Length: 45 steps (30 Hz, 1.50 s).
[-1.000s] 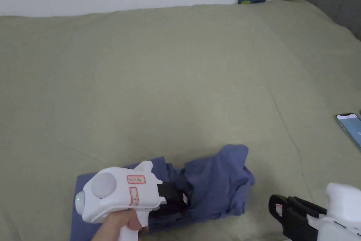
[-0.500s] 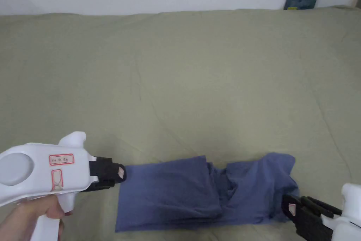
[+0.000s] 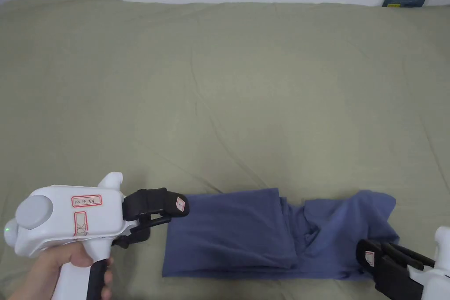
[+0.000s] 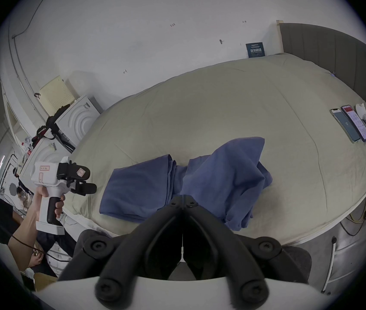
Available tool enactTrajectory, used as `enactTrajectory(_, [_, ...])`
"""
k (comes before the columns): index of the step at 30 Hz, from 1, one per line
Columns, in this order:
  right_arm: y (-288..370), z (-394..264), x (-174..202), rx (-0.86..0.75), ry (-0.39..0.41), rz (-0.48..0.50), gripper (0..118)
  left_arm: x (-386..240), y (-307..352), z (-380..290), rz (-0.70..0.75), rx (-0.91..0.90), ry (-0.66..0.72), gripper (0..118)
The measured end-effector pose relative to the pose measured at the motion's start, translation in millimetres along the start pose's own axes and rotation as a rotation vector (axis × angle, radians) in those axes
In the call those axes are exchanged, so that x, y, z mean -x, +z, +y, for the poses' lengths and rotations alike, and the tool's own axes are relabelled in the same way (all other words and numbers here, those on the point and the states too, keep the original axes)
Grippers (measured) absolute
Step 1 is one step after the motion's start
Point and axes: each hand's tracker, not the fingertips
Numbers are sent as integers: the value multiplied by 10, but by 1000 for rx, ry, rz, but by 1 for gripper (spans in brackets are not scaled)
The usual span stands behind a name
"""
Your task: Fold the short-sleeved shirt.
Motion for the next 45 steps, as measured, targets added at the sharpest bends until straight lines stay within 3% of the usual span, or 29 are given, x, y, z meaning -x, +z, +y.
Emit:
enactTrajectory(4, [8, -29, -42, 6, -6, -19, 1, 177, -259, 2, -160, 65, 55, 118])
enactTrajectory(8, [27, -55, -71, 16, -13, -36, 1, 206, -371, -18, -178, 73, 39, 118])
enactTrajectory(9, [43, -66, -72, 14, -13, -42, 1, 197, -364, 2, -181, 78, 30, 112])
enactTrajectory(10, [44, -69, -89, 13, -16, -39, 1, 197, -354, 0, -161, 74, 13, 96])
enactTrajectory(11, [36, -67, -105, 17, -22, -35, 1, 204, -347, 0, -131, 74, -4, 46])
enactTrajectory(12, [24, -69, -113, 19, -27, -37, 1, 242, -412, -19, -82, 88, 15, 12])
enactTrajectory(13, [21, -72, -121, 20, -30, -37, 1, 320, -479, -56, -17, 112, 32, 11])
enactTrajectory(15, [41, -73, -115, 18, -33, -45, 1, 400, -407, -57, -124, 80, 92, 11])
enactTrajectory(19, [104, -48, -112, 8, -31, -39, 1, 196, -250, -94, -17, 73, 29, 10])
enactTrajectory(22, [138, -12, -117, -6, -19, -43, 1, 124, -36, -90, -35, 60, 21, 10])
enactTrajectory(28, [197, 27, -126, -33, -10, -18, 1, 4, 820, -23, 194, -44, -61, 10])
enactTrajectory(33, [216, -12, -135, -38, -10, 14, 1, -512, 1231, -51, 425, -49, -191, 10])
enactTrajectory(36, [230, -59, -147, -38, -21, 24, 1, -928, 1155, -72, 441, -55, -232, 10])
enactTrajectory(43, [346, -112, -214, -48, -28, 35, 1, -1939, 383, -224, 703, 31, -461, 10])
enactTrajectory(45, [385, -108, -243, -59, -27, 31, 1, -2128, 114, -269, 678, 64, -493, 10])
